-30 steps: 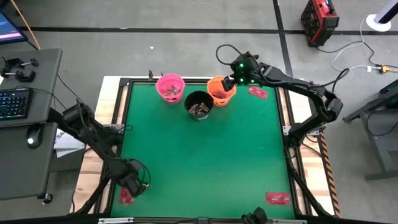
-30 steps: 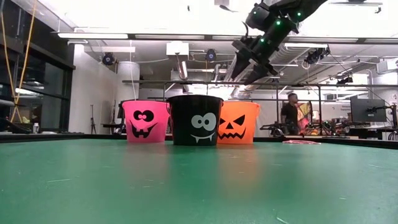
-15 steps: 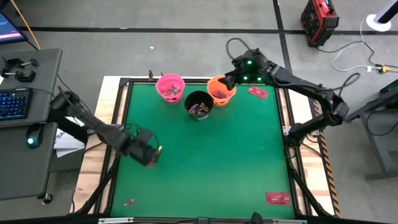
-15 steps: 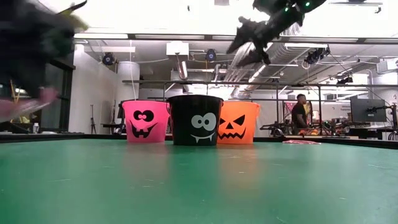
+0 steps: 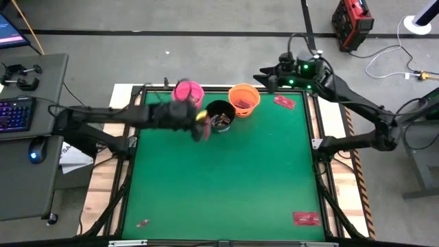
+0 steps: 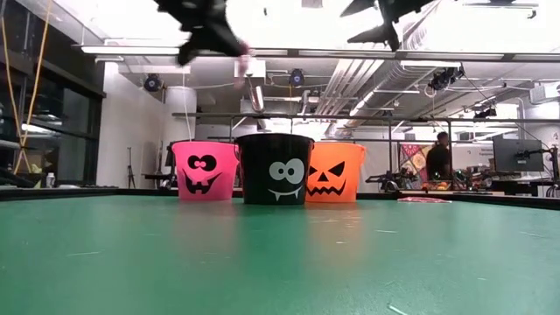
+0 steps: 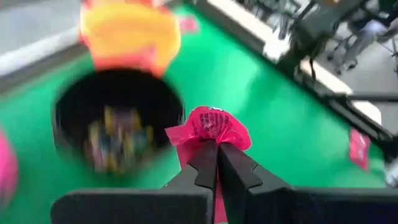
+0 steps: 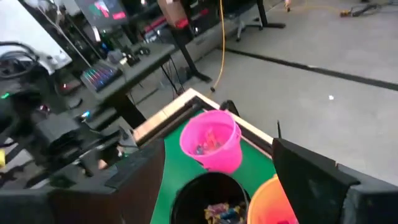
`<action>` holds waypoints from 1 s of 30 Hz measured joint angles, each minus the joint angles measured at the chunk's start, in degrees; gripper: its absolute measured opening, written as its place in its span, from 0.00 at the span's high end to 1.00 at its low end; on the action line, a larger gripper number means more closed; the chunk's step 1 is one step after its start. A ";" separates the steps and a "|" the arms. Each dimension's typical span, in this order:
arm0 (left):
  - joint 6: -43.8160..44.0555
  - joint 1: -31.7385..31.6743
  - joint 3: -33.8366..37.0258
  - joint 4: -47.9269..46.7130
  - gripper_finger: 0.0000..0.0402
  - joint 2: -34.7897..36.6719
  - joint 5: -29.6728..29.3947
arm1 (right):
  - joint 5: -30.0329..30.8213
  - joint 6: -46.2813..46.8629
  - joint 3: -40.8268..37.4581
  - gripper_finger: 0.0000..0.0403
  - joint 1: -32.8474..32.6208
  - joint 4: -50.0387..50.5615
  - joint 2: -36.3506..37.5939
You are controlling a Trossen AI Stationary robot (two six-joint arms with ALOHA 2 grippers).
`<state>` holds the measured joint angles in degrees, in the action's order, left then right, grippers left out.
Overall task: Sort candy by brand, put in halloween buckets
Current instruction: Put the red candy packet into the orange bucket
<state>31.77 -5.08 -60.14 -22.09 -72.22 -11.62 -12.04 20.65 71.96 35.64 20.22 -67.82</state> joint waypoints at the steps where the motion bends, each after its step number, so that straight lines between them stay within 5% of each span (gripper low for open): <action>1: -2.96 -1.95 -2.08 1.41 1.00 -1.94 0.96 | 0.00 0.30 0.00 0.29 0.00 -0.15 0.43; 8: -18.92 -10.28 -17.62 8.67 1.00 -20.28 4.96 | 3.16 0.34 0.00 0.29 0.00 -0.41 2.30; 17: -26.89 -14.94 -34.04 17.46 1.00 -39.89 4.88 | 6.24 0.29 0.00 0.29 0.00 -0.38 2.26; 23: -26.80 -16.90 -38.82 12.62 0.95 -45.19 4.44 | 5.69 0.30 0.00 0.29 -0.78 -0.36 2.26; 30: -29.47 -17.46 -39.02 9.67 0.72 -44.15 4.86 | 5.51 -0.12 0.00 0.29 -1.14 -0.11 2.26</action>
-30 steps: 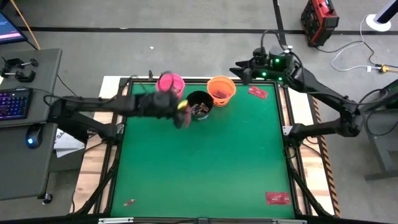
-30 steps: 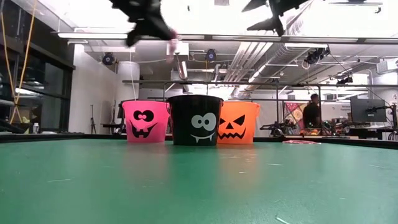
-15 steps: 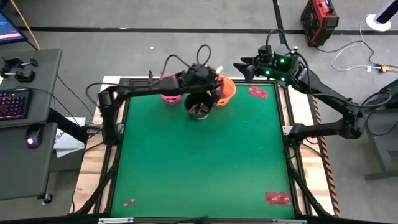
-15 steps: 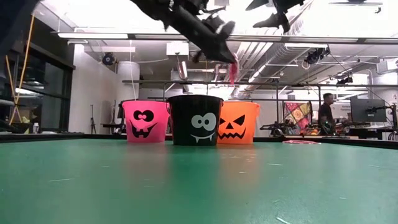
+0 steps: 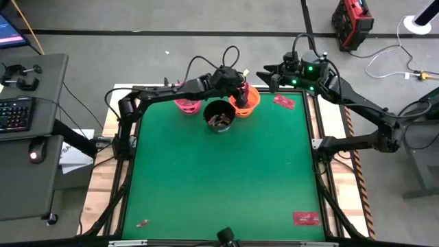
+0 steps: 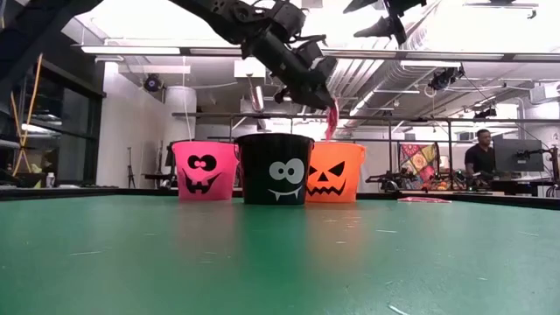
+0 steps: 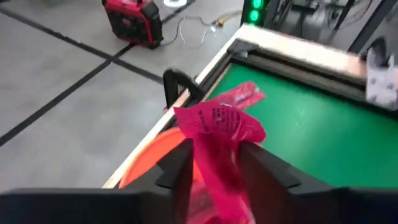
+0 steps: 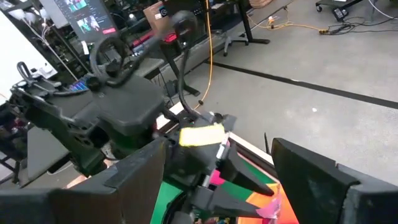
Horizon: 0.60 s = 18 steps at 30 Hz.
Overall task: Sort candy by brand, put in halloween buckets
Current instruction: Put the red candy packet into the orange bucket, then put the orange candy into the black bucket
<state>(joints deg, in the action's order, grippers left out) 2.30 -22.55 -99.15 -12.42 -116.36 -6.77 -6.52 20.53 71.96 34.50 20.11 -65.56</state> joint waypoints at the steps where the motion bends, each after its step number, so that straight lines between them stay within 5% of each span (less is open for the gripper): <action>1: 0.62 0.04 0.00 0.32 0.68 0.34 0.05 | 0.00 -0.01 0.00 0.29 0.02 0.06 0.00; 10: 0.76 0.11 0.00 -10.43 0.45 4.70 0.93 | 0.00 -1.43 0.00 0.29 0.17 0.21 -0.02; 18: 5.79 3.19 1.51 -37.42 0.43 13.96 10.98 | 0.50 -2.74 0.00 0.29 0.22 0.94 -0.02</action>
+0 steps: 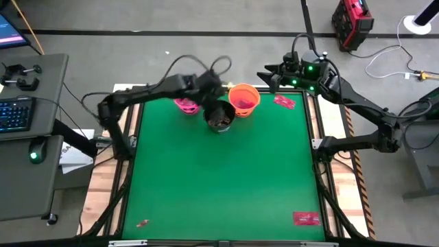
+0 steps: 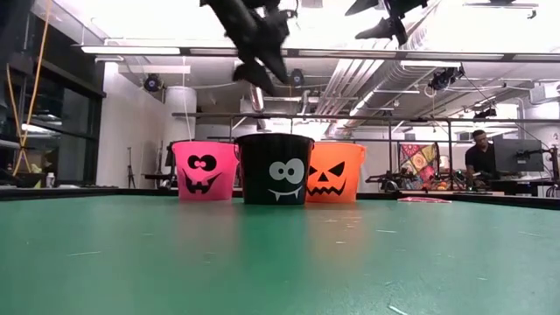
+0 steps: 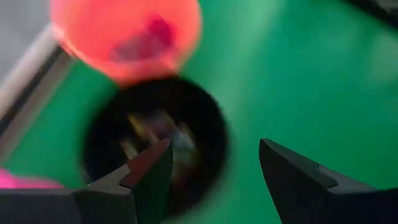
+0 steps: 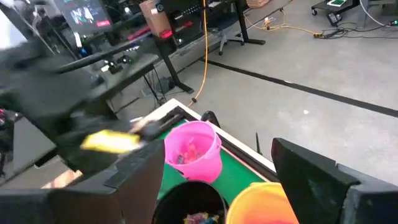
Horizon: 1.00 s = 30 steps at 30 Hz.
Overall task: Sort candy by brand, put in halloween buckets
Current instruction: Put the orange candy into the black bucket
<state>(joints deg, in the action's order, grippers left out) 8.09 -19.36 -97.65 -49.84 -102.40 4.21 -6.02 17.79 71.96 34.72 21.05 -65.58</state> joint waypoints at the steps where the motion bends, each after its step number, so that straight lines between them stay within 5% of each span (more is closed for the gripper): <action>1: 1.21 1.74 1.98 -1.33 0.43 2.23 0.06 | 0.00 -0.37 0.00 0.29 0.00 0.42 0.00; 4: 9.62 8.81 10.73 -3.05 0.43 9.68 -2.18 | 0.02 -1.21 -0.02 0.29 0.02 1.82 0.00; 8: 34.74 21.38 23.45 -4.75 0.43 18.62 -4.19 | 0.00 -1.81 -0.02 0.29 0.02 3.08 0.00; 12: 64.64 36.61 30.73 -8.75 0.43 22.74 1.02 | -1.16 -1.81 -0.02 0.29 0.02 3.39 0.00; 15: 78.14 48.58 32.73 -10.70 0.43 21.80 6.24 | -3.64 -0.52 -0.02 0.29 -0.27 3.69 -0.01; 21: 79.63 64.09 32.49 -9.75 0.43 15.52 11.46 | -7.16 5.71 -0.02 0.29 -4.11 3.82 -0.02; 30: 77.75 77.75 32.39 -5.19 0.43 8.72 3.34 | -4.02 13.47 -0.02 0.29 -16.33 3.79 -0.02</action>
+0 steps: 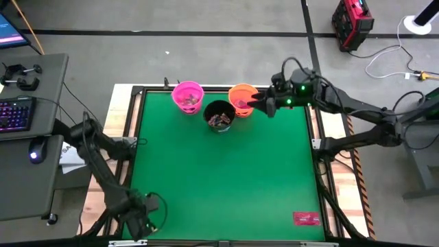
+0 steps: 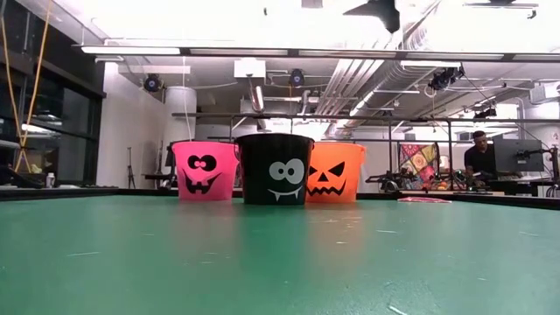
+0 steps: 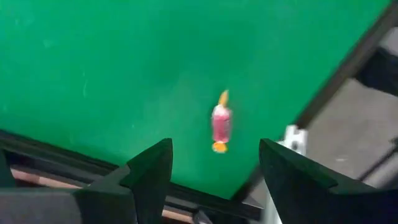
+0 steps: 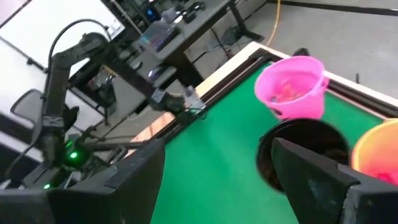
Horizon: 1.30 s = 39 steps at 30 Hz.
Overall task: Sort candy by brand, put in halloween buckets
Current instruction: Put the orange candy into the black bucket
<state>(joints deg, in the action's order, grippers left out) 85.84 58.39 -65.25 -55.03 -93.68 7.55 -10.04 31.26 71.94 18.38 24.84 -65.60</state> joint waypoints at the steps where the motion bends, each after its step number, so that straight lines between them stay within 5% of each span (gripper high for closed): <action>1: 0.42 0.84 0.00 0.01 0.43 -0.96 0.12 | 1.02 -0.07 0.00 0.29 -1.37 0.00 0.00; 10: -2.10 3.54 0.00 2.98 0.43 -9.69 0.86 | 9.84 3.65 0.00 0.29 -8.19 0.11 -0.02; 18: -2.09 3.44 -0.17 6.56 0.45 -14.06 1.93 | 11.77 3.87 0.00 0.29 -9.06 0.18 -0.02; 21: -1.91 2.96 -0.15 7.11 0.56 -13.88 3.14 | 11.78 3.89 0.00 0.29 -9.06 0.22 -0.02; 25: -1.32 2.61 0.12 6.82 0.90 -10.95 1.41 | 11.82 3.81 0.00 0.29 -9.06 0.22 -0.02; 33: -2.58 -2.23 0.04 -4.34 0.98 5.63 -14.09 | 11.82 3.23 0.00 0.29 -8.81 0.22 -0.02; 39: -21.77 -20.63 0.00 -3.75 0.98 17.30 -35.32 | 15.32 1.10 0.00 0.29 -7.96 0.20 -0.02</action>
<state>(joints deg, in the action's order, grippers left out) 64.06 37.76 -65.25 -58.78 -76.38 -27.77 5.29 32.36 71.94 10.42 25.04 -65.63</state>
